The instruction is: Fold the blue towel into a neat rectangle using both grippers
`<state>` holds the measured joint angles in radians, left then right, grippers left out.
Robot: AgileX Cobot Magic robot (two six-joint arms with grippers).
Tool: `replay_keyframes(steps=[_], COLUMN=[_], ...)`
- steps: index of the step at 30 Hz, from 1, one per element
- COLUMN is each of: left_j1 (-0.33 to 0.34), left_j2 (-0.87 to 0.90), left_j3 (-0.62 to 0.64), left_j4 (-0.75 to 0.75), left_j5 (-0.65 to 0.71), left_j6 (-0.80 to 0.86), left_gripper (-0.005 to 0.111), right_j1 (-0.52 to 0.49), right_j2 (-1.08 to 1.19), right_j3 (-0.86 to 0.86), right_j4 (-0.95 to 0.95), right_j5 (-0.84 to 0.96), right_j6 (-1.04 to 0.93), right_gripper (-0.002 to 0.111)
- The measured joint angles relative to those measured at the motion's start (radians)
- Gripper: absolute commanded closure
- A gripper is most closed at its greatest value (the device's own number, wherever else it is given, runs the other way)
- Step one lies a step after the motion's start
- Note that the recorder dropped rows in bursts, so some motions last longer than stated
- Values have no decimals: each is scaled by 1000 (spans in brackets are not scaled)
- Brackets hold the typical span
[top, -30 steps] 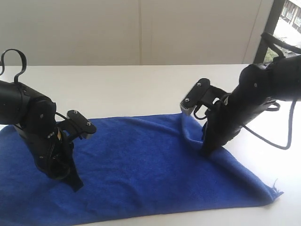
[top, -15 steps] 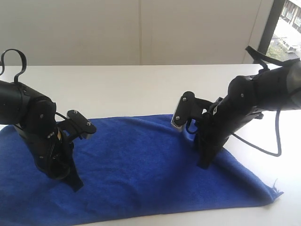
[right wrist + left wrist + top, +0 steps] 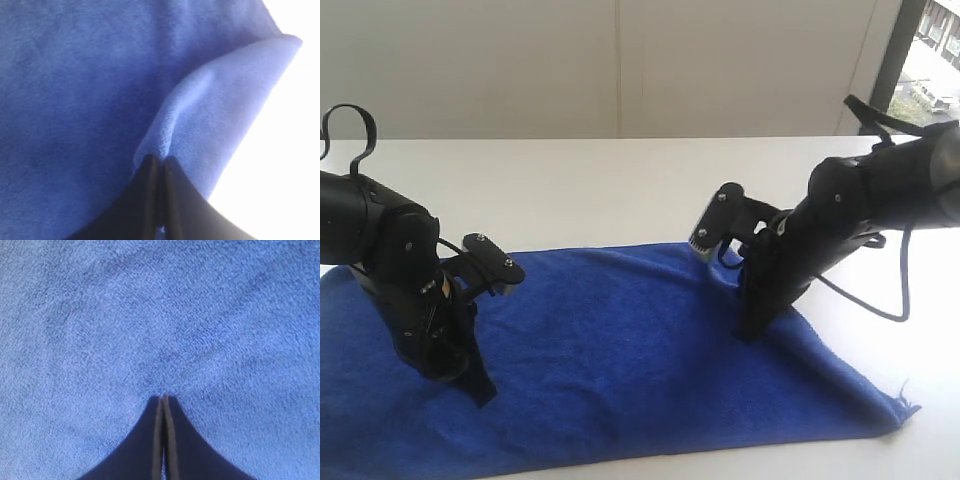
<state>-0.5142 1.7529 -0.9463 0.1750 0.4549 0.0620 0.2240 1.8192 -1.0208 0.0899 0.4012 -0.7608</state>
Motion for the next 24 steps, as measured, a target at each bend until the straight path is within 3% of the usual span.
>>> replay_keyframes(steps=[8, 17, 19, 23, 24], left_j1=[0, 0, 0, 0, 0], left_j2=[0, 0, 0, 0, 0], left_j3=[0, 0, 0, 0, 0], left_j4=[0, -2, -2, -4, -4], left_j5=[0, 0, 0, 0, 0], left_j6=[0, 1, 1, 1, 1], left_gripper=[107, 107, 107, 107, 107], right_j1=[-118, -225, -235, -273, -279], right_j2=[-2, -2, -2, -2, -2], right_j3=[-4, -4, -4, -4, -4], right_j4=[-154, -169, -169, -171, -171], right_j5=[-4, -43, -73, -130, -134], right_j6=[262, 309, 330, 355, 358], right_gripper=[108, 107, 102, 67, 65])
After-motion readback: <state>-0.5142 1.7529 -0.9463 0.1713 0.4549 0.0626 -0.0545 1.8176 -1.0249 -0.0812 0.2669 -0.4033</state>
